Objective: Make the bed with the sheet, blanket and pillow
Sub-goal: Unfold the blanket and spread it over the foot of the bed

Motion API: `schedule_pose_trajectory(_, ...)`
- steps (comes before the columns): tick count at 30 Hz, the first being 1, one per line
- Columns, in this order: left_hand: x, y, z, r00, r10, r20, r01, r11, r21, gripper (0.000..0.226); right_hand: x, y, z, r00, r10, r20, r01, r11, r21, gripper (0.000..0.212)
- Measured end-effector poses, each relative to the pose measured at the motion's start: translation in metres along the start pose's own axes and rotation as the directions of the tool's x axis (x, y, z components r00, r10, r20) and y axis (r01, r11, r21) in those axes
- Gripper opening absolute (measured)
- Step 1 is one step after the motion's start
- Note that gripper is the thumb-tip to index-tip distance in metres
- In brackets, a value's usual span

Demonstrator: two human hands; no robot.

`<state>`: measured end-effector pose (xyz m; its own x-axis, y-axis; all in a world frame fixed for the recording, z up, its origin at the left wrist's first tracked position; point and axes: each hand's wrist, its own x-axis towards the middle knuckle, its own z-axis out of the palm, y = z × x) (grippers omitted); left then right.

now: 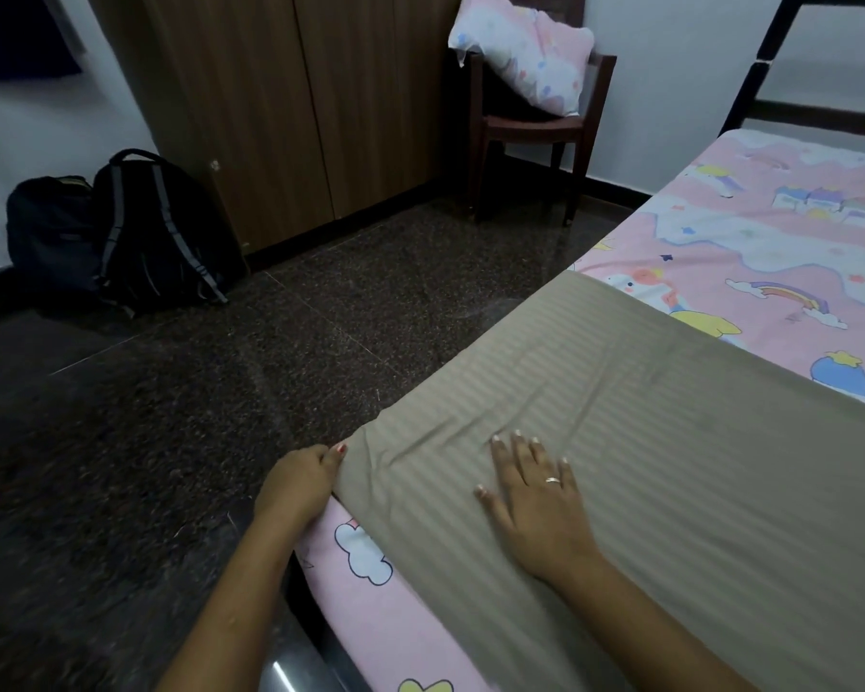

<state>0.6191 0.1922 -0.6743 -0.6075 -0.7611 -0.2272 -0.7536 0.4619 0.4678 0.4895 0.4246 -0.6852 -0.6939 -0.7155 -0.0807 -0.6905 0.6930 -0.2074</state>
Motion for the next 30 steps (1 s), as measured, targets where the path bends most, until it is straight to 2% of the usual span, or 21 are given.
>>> schedule_pose_trajectory(2,0.000,-0.005,0.002,0.995,0.051,-0.086,-0.052,0.999,-0.005,0.039,0.002,-0.022,0.008,1.000,-0.022,0.020,0.022,1.000,0.006,0.091)
schedule_pose_trajectory(5,0.000,-0.008,0.002,0.983,0.083,-0.165,-0.083,0.997,0.009,0.036,0.010,-0.069,0.014,0.975,-0.220,-0.041,0.221,0.975,0.022,0.070)
schedule_pose_trajectory(7,0.001,-0.009,0.001,0.977,0.081,-0.198,-0.086,0.996,-0.018,0.035,0.020,-0.092,0.013,0.936,-0.351,0.020,0.348,0.934,0.084,0.067)
schedule_pose_trajectory(10,0.004,-0.015,-0.003,0.960,-0.009,-0.280,-0.035,0.988,-0.151,0.035,0.040,-0.097,-0.001,0.853,-0.512,0.104,0.492,0.854,0.170,0.058)
schedule_pose_trajectory(12,0.006,-0.024,-0.014,0.940,-0.092,-0.328,0.028,0.980,-0.196,0.033,0.050,-0.081,-0.009,0.844,-0.535,0.047,0.514,0.829,0.221,0.053)
schedule_pose_trajectory(13,0.007,-0.029,-0.021,0.939,-0.125,-0.321,0.059,0.976,-0.208,0.032,0.054,-0.068,-0.008,0.873,-0.488,-0.009,0.481,0.857,0.187,0.056)
schedule_pose_trajectory(15,0.010,-0.039,-0.032,0.948,-0.180,-0.264,0.115,0.963,-0.244,0.033,0.061,-0.040,-0.004,0.958,-0.263,-0.114,0.269,0.962,0.040,0.070)
schedule_pose_trajectory(17,0.012,-0.042,-0.037,0.951,-0.222,-0.217,0.140,0.931,-0.337,0.034,0.059,-0.025,0.002,0.993,0.014,-0.118,-0.012,1.000,0.018,0.079)
schedule_pose_trajectory(18,0.012,-0.040,-0.035,0.949,-0.239,-0.205,0.146,0.911,-0.385,0.032,0.056,-0.028,0.006,0.992,0.088,-0.092,-0.085,0.996,0.041,0.080)
schedule_pose_trajectory(20,0.011,-0.029,-0.027,0.953,-0.240,-0.183,0.141,0.891,-0.432,0.029,0.053,-0.048,0.012,0.996,0.049,-0.072,-0.046,0.998,0.044,0.082)
schedule_pose_trajectory(22,0.011,-0.014,-0.016,0.974,-0.209,-0.092,0.155,0.901,-0.406,0.029,0.053,-0.078,0.013,0.994,-0.111,-0.023,0.112,0.993,0.048,0.076)
schedule_pose_trajectory(24,0.011,0.001,-0.009,0.976,-0.205,0.078,0.218,0.950,-0.224,0.042,0.056,-0.103,0.010,0.955,-0.291,0.061,0.287,0.956,0.068,0.067)
schedule_pose_trajectory(26,0.013,0.006,-0.007,0.960,-0.224,0.166,0.241,0.966,-0.095,0.054,0.059,-0.113,0.005,0.905,-0.411,0.112,0.392,0.906,0.158,0.062)
schedule_pose_trajectory(28,0.013,0.008,-0.009,0.956,-0.228,0.182,0.244,0.968,-0.066,0.054,0.058,-0.105,-0.003,0.896,-0.440,0.058,0.399,0.856,0.329,0.056)
schedule_pose_trajectory(30,0.013,0.008,-0.010,0.976,-0.176,0.128,0.186,0.979,-0.077,0.039,0.053,-0.083,-0.006,0.915,-0.402,-0.042,0.390,0.850,0.354,0.054)
